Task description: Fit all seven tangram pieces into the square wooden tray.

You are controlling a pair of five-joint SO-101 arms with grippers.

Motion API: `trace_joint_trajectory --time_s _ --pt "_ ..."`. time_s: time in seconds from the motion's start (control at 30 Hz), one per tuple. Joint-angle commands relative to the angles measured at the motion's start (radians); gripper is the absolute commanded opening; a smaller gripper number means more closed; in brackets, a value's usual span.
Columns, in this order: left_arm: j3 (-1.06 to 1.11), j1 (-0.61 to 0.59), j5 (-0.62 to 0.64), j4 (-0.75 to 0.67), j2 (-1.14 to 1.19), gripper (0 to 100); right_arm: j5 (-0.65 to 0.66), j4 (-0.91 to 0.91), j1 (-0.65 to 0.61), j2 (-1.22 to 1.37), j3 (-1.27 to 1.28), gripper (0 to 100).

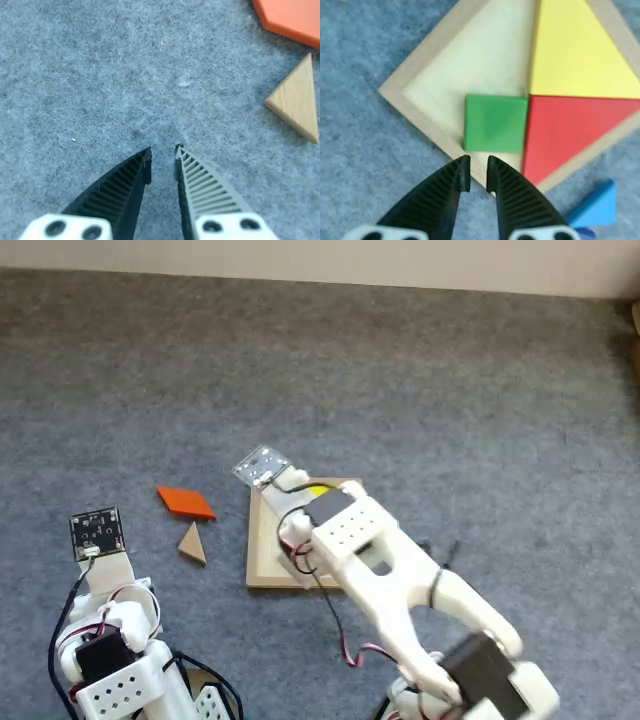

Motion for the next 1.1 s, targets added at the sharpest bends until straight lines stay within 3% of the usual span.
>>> trace_joint_trajectory --time_s 0.0,0.37,0.53,0.63,0.77,1.07 --pt "0.019 -0.008 0.005 0.008 -0.031 9 0.02 0.036 0.094 -0.225 -0.033 5.5" --pt "0.019 -0.013 0.005 0.008 -0.031 9 0.014 0.038 0.242 -0.383 0.096 5.9" --pt "0.019 -0.013 0.005 0.006 -0.03 9 -0.092 -0.018 0.352 -0.381 0.137 6.1" --pt "0.019 -0.013 0.005 0.006 -0.03 9 -0.1 -0.064 0.397 -0.381 0.17 11.2" --pt "0.019 -0.013 0.005 0.006 -0.03 9 -0.101 -0.114 0.412 -0.381 0.222 20.0" --pt "0.019 -0.016 0.005 0.006 -0.031 9 -0.152 -0.183 0.437 -0.254 0.263 20.0"
